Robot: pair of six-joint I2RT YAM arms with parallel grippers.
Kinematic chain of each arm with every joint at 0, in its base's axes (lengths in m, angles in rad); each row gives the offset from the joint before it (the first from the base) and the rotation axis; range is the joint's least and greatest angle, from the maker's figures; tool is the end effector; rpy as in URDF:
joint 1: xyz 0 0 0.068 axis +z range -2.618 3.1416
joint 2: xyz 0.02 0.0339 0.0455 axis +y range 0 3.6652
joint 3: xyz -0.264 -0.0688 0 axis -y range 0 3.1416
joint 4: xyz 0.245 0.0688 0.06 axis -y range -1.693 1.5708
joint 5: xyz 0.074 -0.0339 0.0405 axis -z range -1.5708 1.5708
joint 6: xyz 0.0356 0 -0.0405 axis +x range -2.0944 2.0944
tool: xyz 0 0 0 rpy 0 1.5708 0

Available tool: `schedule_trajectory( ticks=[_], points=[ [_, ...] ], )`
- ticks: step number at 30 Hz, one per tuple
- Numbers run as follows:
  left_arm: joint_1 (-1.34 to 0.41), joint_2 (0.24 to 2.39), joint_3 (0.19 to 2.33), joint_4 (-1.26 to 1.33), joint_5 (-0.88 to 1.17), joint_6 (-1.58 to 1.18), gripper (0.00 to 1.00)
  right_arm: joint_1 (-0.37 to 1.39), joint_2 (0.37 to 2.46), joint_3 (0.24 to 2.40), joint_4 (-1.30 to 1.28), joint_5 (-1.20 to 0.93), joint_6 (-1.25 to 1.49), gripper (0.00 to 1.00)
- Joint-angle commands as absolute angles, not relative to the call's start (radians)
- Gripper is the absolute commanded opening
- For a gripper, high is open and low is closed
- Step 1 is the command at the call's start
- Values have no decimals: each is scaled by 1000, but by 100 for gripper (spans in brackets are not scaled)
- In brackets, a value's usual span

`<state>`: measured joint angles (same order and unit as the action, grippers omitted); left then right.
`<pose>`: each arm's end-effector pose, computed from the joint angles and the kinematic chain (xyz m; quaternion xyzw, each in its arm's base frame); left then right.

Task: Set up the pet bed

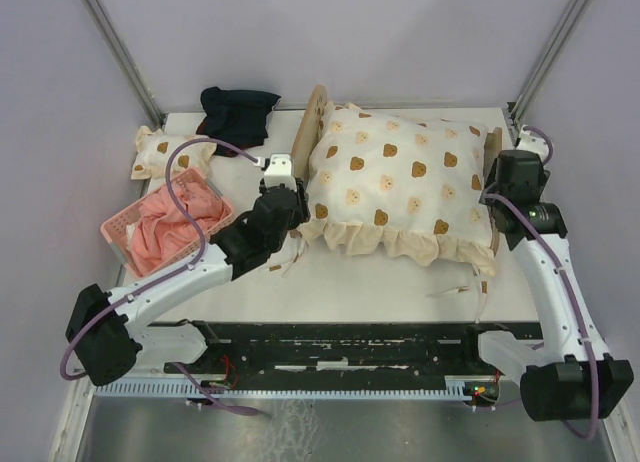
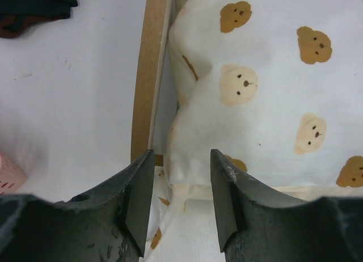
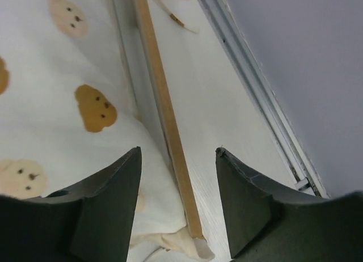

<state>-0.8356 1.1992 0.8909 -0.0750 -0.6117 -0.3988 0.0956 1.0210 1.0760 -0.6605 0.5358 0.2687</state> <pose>0.1972 -0.1876 0.3037 0.0068 0.8081 -0.1052 0.5795 0.2102 0.0019 0.3524 0.1962 0.8404 -0.1495 0.4826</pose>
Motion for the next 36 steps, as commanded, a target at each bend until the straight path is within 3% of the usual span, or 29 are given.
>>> schedule_trajectory(
  ticks=[1,3,10,16,20,25,29,33,36],
  points=[
    [-792,1229,921,-37,-541,-393,48,-55,1093,1091,-626,330,301,59],
    [-779,1258,923,-35,-546,-396,43,-109,1121,1072,-612,252,320,51],
    [-709,1330,954,29,-560,-366,33,-136,1143,995,-589,253,379,45],
    [-627,1420,1066,26,-524,-365,26,-136,1120,893,-555,199,419,30],
    [-594,1469,1175,-6,-506,-366,26,-136,1077,838,-560,104,452,23],
    [-599,1444,1259,-56,-380,-386,40,-136,948,745,-570,-99,531,13],
    [-684,1365,1182,34,-294,-368,48,-135,787,679,-596,-250,622,20],
    [-866,1351,1170,46,-368,-312,52,-135,629,646,-643,-355,682,36],
    [-1001,1385,1189,42,-383,-326,52,-135,514,703,-722,-282,635,50]
  ],
)
